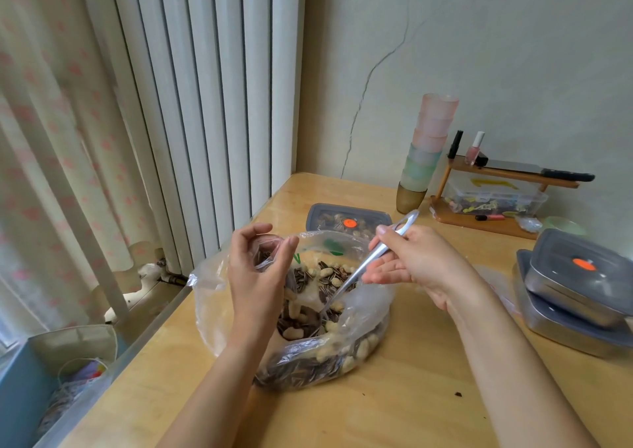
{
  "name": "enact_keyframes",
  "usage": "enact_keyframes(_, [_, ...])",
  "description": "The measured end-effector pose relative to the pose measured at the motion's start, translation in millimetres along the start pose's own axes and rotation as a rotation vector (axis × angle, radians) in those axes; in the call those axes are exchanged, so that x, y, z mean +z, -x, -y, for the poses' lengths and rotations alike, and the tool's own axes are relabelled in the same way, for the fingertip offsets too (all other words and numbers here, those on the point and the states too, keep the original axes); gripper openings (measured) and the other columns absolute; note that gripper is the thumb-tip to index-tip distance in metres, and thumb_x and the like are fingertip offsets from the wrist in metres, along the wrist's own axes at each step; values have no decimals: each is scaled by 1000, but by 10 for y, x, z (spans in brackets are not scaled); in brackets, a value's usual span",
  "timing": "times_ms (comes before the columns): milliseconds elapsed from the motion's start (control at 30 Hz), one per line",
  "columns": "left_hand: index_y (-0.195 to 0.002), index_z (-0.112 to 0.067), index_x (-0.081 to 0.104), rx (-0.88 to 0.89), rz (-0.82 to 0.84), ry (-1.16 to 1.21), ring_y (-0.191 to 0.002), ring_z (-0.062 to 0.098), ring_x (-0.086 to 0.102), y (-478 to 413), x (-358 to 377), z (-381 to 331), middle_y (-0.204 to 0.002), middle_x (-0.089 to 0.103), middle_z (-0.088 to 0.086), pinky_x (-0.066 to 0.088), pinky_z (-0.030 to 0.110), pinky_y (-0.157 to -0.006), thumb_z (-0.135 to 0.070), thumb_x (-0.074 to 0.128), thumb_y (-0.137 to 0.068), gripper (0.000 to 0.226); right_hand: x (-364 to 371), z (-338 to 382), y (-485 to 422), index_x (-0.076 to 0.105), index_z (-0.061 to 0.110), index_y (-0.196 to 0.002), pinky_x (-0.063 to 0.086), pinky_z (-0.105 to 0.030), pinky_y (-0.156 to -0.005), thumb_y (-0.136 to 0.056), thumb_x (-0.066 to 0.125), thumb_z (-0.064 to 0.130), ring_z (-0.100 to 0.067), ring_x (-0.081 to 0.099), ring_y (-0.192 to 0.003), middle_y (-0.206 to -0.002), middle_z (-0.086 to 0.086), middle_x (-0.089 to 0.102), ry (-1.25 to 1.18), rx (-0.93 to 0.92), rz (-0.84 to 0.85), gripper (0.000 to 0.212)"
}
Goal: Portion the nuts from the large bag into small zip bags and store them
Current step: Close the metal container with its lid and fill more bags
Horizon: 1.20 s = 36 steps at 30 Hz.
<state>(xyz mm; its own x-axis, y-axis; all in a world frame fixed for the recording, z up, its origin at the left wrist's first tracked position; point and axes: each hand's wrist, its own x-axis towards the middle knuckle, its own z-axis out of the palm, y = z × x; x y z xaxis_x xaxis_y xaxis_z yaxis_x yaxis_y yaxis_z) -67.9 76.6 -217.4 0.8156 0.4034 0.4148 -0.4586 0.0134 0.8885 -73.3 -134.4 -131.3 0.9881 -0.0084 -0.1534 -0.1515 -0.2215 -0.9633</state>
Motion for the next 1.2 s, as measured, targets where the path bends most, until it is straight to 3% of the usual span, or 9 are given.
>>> enact_keyframes(133, [-114,-26,59,-26,25,-42,-92,24,74,-16,-13,60,-91,73,2,58,51,-89,-32,83,-85,38,-147,13,-8,65,-3,-103,58,-26,-48,-111,47,30,-34,75,-62,-70,-23,72,53,-13,-125,39])
enact_keyframes(233, [-112,-24,57,9,64,-205,-83,8,72,-1,6,102,-83,73,-4,59,34,-81,-26,85,-83,40,-224,13,-28,66,-1,-101,55,-27,-46,-111,46,31,-29,72,-55,-66,-18,70,90,-47,-220,40])
enact_keyframes(333, [-111,-28,55,8,176,-339,-76,3,69,39,17,155,-78,71,-6,55,21,-69,-28,85,-83,41,-258,29,-34,65,1,-98,51,-27,-44,-111,45,32,-27,69,-51,-64,-16,68,88,-89,-302,39])
enact_keyframes(533, [-126,-34,43,-79,347,-434,-75,3,69,37,15,246,-82,71,-5,55,23,-66,-32,87,-81,63,-311,55,-36,65,6,-91,51,-32,-50,-109,45,33,-32,70,-53,-60,-12,70,136,-163,-438,39])
enact_keyframes(700, [-130,-31,40,-94,322,-387,-78,2,69,40,10,213,-85,72,-4,56,19,-69,-33,83,-84,64,-324,36,-47,65,6,-90,50,-32,-49,-109,45,33,-31,70,-53,-58,-11,70,126,-146,-478,39])
enact_keyframes(933, [-135,-31,31,-114,400,-396,-77,7,65,52,3,187,-88,68,-1,53,22,-69,-12,73,-85,68,-348,-14,-84,66,4,-93,49,-32,-49,-109,44,32,-27,67,-50,-57,-9,68,91,-131,-509,38])
enact_keyframes(1067, [-140,-39,23,-82,484,-500,-76,11,64,85,-4,245,-92,64,-2,57,33,-72,-17,76,-79,84,-355,26,-47,65,5,-93,49,-32,-49,-109,43,31,-26,67,-48,-56,-8,68,122,-166,-540,38])
enact_keyframes(1200, [-138,-39,27,-87,405,-498,-76,10,64,82,-8,265,-91,65,-3,58,36,-71,-23,78,-81,78,-297,39,-27,65,7,-89,51,-31,-52,-109,43,30,-27,70,-48,-58,-8,70,302,-193,-512,37])
